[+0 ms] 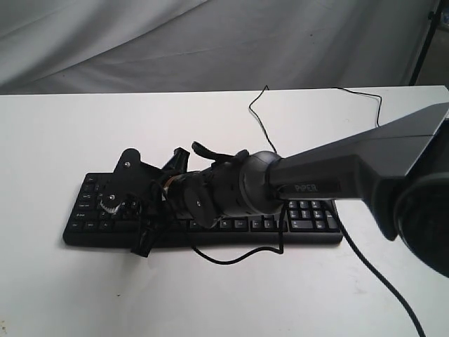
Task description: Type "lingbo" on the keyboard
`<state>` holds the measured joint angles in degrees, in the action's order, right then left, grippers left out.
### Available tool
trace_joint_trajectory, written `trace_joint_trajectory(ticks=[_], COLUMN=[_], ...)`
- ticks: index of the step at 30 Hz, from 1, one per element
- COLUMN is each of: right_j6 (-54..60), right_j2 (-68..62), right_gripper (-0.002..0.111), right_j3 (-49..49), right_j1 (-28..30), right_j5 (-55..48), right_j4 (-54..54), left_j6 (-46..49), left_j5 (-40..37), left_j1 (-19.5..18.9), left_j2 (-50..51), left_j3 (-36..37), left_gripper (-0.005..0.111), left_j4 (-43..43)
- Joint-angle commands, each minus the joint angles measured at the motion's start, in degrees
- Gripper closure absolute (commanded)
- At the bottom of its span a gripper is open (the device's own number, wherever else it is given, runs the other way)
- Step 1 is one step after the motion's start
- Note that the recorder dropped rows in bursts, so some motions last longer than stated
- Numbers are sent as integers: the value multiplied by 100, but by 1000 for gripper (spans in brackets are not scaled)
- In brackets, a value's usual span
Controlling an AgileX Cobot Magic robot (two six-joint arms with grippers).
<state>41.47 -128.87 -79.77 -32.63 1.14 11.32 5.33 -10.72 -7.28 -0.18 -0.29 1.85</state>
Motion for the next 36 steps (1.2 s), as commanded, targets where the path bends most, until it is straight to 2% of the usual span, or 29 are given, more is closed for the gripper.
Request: trace_joint_trajectory(ticks=[1, 6, 13, 36], right_j6=[-32, -32, -32, -104], right_j2=[60, 395, 771, 624], right_gripper=[108, 108, 108, 108], right_j3=[-31, -31, 518, 702], right_j1=[9, 9, 9, -130], right_j5=[-1, -161, -27, 289], right_j4=[-28, -97, -115, -77], left_j6=[-16, -16, -16, -16], left_j5=[25, 25, 25, 25], left_j1=[22, 22, 22, 22], left_j2=[18, 18, 18, 18], left_j3=[29, 29, 29, 29], left_gripper=[106, 106, 106, 106], left_j4=[-3, -3, -3, -3])
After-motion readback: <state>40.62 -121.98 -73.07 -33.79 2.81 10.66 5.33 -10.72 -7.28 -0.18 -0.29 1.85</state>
